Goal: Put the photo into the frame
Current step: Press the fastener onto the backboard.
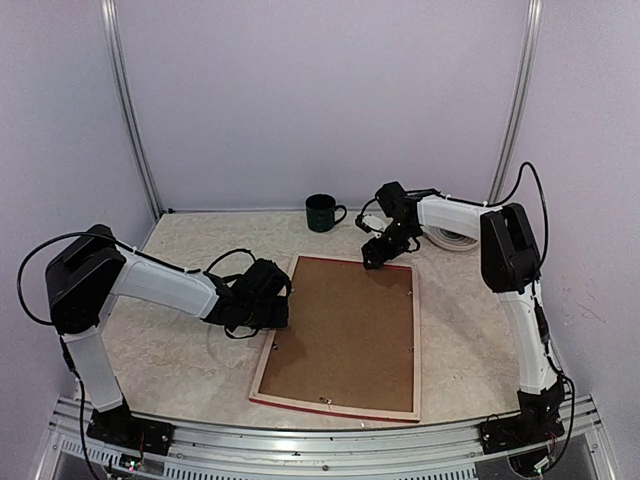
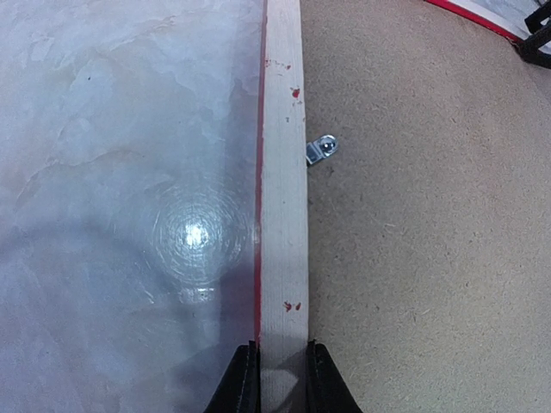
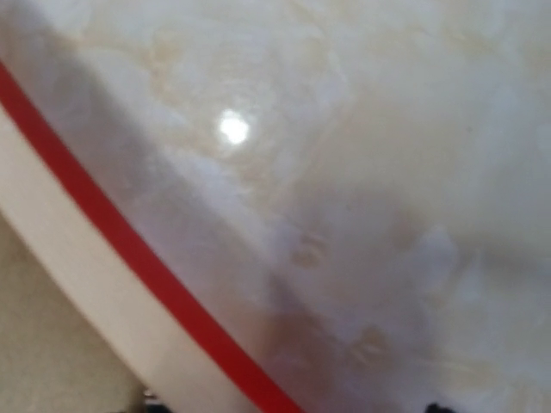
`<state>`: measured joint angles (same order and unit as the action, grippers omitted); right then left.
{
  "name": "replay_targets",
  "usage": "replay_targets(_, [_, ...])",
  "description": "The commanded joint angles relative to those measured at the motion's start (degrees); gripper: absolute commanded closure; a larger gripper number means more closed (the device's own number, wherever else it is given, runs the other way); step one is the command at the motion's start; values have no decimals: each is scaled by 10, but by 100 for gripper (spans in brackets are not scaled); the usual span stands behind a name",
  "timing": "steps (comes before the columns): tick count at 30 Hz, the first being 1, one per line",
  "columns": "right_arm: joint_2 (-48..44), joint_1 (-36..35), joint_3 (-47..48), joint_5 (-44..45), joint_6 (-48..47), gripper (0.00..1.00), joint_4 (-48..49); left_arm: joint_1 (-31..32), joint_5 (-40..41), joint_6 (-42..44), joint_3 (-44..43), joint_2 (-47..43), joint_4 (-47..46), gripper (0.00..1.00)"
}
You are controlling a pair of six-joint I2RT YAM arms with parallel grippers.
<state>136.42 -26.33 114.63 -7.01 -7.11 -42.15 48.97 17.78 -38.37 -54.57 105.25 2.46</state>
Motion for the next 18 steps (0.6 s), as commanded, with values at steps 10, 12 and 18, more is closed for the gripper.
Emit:
replay_targets(10, [4,3,-1,39,26,47,11,3,-4,-17,-12,0,41,88])
replay_targets(12, [2,3,-4,40,30,47,15,2,0,-15,-16,-1,43,86])
replay_targets(18, [-9,3,-12,13,31,38,26,-8,3,-4,-32,-2,48,84])
